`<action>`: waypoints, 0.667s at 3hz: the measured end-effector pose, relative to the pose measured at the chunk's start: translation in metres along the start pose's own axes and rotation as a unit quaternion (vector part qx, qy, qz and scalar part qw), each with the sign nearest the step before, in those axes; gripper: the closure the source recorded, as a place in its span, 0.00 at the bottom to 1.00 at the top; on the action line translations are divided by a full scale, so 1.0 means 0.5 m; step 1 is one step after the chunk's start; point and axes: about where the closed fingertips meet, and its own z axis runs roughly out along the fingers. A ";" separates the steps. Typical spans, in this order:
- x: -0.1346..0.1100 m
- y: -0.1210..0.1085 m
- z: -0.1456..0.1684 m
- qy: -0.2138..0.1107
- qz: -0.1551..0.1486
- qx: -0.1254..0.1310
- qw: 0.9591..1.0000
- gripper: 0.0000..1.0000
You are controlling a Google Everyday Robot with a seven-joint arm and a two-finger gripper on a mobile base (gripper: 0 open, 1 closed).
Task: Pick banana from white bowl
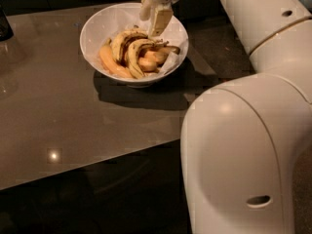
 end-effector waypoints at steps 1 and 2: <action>-0.001 0.000 0.002 0.000 -0.001 -0.001 1.000 0.51; 0.026 0.041 0.002 0.006 -0.036 -0.018 0.999 0.56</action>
Offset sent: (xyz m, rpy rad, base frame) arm -0.0516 -0.0565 -0.0365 -0.1508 0.0540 0.2107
